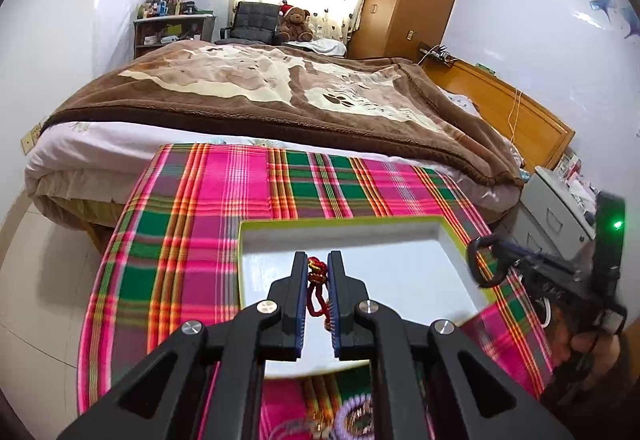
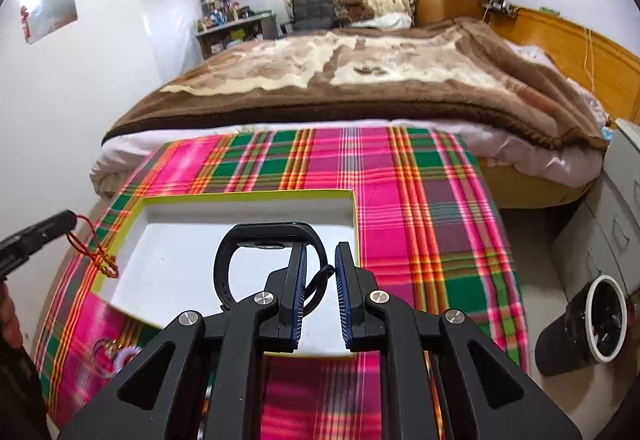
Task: Organize jewelry
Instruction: 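Carry the black band and red tassel cord over the white box lid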
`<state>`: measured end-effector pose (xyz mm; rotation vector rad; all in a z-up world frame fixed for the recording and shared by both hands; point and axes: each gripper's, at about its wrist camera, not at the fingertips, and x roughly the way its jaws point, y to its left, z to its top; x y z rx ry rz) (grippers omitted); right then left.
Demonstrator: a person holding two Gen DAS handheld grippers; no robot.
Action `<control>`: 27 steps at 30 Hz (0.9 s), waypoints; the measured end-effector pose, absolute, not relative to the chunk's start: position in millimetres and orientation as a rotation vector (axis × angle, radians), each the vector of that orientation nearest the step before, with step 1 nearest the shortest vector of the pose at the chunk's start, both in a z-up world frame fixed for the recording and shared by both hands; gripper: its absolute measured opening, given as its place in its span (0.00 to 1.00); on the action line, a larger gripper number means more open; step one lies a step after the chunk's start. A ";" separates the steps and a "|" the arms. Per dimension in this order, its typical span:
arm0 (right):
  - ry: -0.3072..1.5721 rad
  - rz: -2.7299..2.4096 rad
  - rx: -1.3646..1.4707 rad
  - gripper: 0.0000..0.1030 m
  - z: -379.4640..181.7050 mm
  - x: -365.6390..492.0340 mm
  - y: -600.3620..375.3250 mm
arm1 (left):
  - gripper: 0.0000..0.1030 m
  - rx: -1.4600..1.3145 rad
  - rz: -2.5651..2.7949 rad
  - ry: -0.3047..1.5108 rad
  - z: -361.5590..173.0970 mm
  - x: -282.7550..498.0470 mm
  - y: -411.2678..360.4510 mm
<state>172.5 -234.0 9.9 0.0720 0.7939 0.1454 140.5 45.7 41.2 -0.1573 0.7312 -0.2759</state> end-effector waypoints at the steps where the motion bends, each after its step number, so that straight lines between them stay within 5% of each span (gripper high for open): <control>1: 0.805 0.144 0.072 0.15 6.9 177.2 -233.0 | 0.10 -0.146 -0.268 0.737 39.4 146.9 44.3; 27: 0.951 0.122 0.035 0.15 -42.4 245.4 -218.8 | 0.10 -0.103 -0.200 0.902 -19.8 218.6 37.7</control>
